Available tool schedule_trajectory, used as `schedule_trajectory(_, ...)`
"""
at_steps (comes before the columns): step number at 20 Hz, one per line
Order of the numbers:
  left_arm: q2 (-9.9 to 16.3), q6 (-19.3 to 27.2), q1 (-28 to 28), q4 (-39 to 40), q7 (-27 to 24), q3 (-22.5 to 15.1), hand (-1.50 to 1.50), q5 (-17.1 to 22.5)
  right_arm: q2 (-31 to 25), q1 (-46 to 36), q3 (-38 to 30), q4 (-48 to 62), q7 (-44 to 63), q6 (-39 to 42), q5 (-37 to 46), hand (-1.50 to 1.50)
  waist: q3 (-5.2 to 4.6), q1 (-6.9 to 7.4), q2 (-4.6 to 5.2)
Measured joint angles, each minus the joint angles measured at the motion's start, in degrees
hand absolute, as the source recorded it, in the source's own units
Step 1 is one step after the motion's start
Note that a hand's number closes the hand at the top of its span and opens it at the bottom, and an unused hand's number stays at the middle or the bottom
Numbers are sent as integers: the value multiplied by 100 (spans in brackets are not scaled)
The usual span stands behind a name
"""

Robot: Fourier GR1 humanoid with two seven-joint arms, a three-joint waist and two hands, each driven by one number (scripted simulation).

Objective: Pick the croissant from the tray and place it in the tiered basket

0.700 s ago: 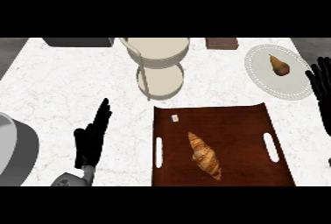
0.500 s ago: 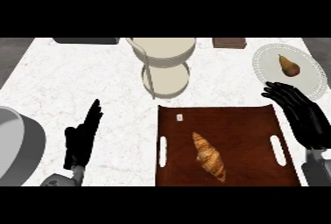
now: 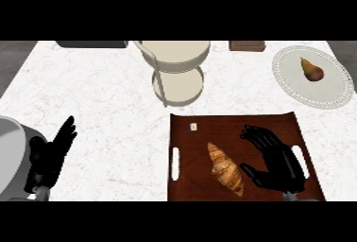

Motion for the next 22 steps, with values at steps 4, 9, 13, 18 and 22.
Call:
schedule_trajectory(4, 217, -210, 67, 35, 27, 145, 0, 115, -886, -46, 350, 99, 133, -384, 1381, -150, -32, 13, -21)
schedule_trajectory(9, 299, -391, 123, 66, 13, 280, 0, 222, -1582, -396, 802, -133, 893, -246, 2248, -150, -35, -23, -22)
schedule_trajectory(13, 416, -587, 135, 142, -37, 448, 0, 289, -1813, -908, 1087, -406, 1730, 425, 2285, -150, -33, -31, -17)
schedule_trajectory(18, 312, -698, 197, 204, -94, 543, 0, 196, -1605, -1513, 1104, -814, 2890, 861, 2155, -150, -29, -70, -17)
schedule_trajectory(22, 225, -711, 239, 169, -76, 621, 0, 87, -1454, -1655, 1161, -1038, 3702, 1190, 2047, -150, -26, -87, -18)
